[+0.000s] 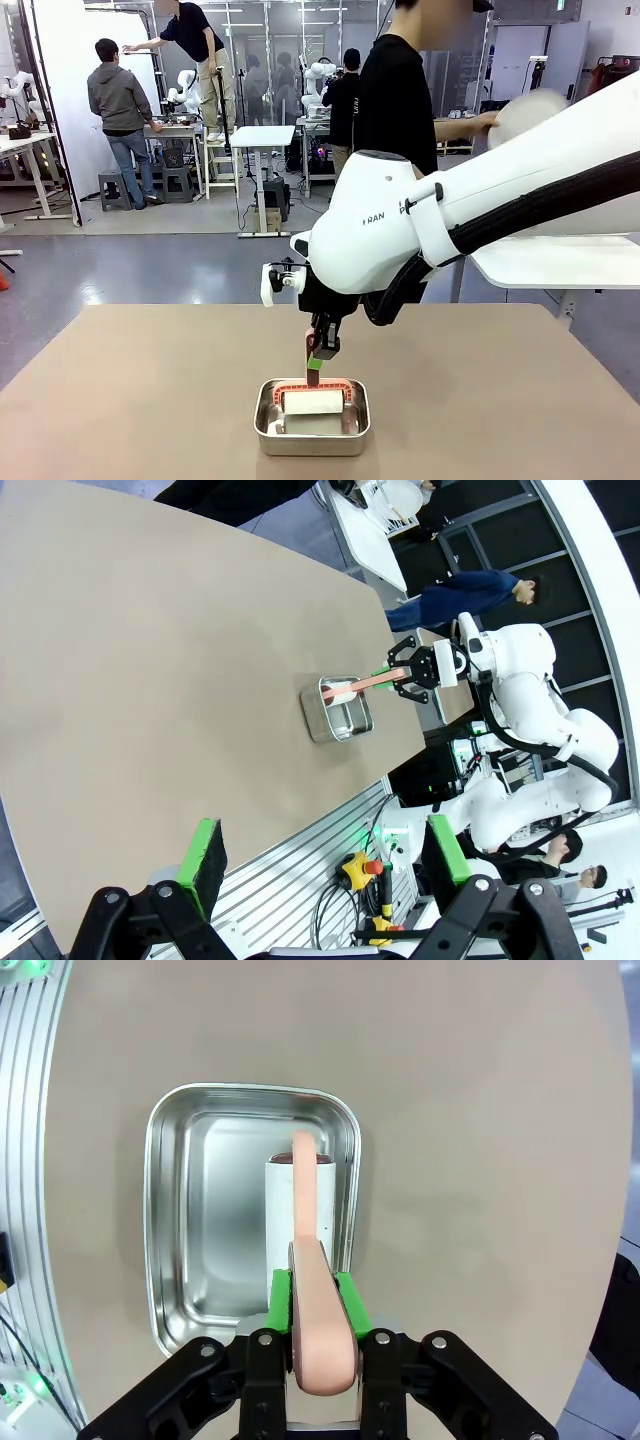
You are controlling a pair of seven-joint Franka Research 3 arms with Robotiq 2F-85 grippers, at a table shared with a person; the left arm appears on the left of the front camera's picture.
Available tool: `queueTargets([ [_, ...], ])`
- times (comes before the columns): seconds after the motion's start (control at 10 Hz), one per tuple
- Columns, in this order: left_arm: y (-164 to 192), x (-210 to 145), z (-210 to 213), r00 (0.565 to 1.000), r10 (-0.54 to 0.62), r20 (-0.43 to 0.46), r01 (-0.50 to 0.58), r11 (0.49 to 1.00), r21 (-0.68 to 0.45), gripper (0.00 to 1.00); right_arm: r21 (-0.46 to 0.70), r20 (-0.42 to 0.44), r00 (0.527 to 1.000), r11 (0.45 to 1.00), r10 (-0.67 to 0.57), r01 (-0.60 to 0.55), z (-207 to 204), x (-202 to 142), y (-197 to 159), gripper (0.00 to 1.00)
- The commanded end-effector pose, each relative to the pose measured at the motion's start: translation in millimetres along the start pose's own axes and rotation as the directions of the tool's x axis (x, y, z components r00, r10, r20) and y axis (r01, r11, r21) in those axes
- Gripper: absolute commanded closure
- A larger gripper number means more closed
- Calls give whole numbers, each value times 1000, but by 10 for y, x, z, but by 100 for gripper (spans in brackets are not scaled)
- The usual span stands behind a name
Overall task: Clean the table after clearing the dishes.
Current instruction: Place the Lint Roller back on top of the Airtight Container.
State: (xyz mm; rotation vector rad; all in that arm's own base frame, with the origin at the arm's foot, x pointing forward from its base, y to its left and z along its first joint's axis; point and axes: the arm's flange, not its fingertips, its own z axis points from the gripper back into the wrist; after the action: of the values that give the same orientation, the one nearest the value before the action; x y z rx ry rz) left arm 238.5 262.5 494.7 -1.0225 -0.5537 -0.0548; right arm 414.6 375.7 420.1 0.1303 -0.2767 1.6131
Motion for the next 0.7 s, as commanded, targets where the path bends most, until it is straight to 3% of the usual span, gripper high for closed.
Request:
queueTargets([
  [0.0, -12, -2, 22, 1000, -11, 15, 12, 1000, -17, 0, -16, 21, 999, 999, 30, -29, -104, -87, -25, 78],
  [0.6, -12, -2, 22, 1000, -11, 15, 12, 1000, -17, 0, 19, -49, 999, 1000, 14, -13, -314, -144, -48, 78],
])
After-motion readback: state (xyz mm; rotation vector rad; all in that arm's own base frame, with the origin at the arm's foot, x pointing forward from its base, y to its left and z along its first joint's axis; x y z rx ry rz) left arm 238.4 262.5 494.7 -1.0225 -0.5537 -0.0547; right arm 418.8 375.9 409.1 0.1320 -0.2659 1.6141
